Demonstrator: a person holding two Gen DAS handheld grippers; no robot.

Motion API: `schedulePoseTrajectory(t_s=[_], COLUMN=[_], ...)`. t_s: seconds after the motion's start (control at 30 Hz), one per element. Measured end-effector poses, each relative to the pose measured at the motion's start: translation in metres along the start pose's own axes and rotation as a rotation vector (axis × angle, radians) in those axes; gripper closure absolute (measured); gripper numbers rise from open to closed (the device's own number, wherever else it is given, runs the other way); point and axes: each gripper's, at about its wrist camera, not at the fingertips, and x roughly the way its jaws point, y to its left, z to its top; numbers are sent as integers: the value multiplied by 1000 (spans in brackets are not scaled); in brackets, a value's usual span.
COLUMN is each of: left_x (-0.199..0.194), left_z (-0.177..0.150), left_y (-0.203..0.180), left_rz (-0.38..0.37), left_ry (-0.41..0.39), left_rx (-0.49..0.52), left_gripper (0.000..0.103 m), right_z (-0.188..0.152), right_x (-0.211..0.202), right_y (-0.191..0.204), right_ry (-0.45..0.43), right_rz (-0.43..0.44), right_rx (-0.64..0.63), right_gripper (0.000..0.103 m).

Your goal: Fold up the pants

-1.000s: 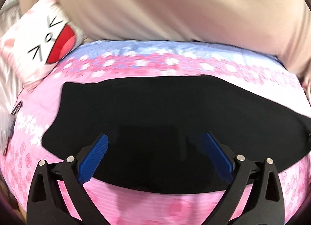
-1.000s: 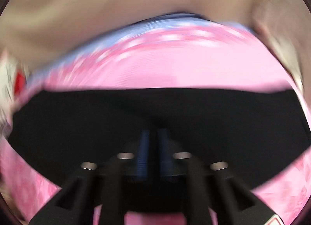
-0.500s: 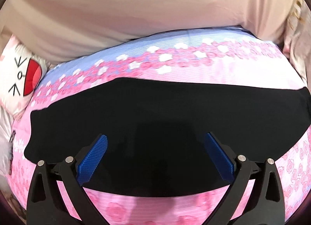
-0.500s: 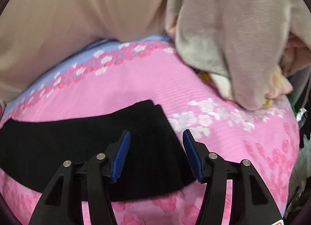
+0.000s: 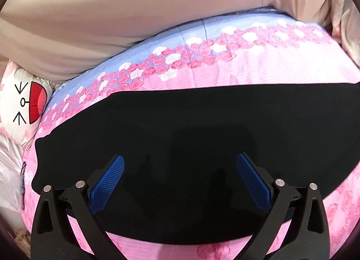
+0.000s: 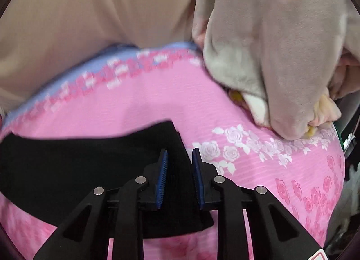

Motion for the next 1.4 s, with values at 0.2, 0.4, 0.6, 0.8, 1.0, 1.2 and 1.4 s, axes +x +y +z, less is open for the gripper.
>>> schedulePoseTrajectory(t_s=[0.2,0.4,0.6,0.8,1.0,1.2,1.4], left_x=[22,23,26,17,11,-3,-7], left_z=[-5,-7,-7,-9,-12,-15,-20], left_y=[-9,-11,-9,-3,4,17,25], left_rz=[-13,-7,-29,-41,-51,-46,-53], left_ry=[49,29,18,3,-18,-51,-50], left_rx=[-5,-1,-18,-18,-32,-39,-55], left_gripper=[5,5,5,5,5,5,5], right_z=[10,19,11,3,-40,-45,-59], right_x=[28,53,70,13,33,5,8], right_y=[40,-3,8,31,63,59,55], right_ry=[101,106,124,27,131,77,103], right_rz=[112,51,50,-35,-81,-64,-104], right_rx=[-55,121,51,68,-38,62,97], right_gripper=[82,99,103,91,90,80,70])
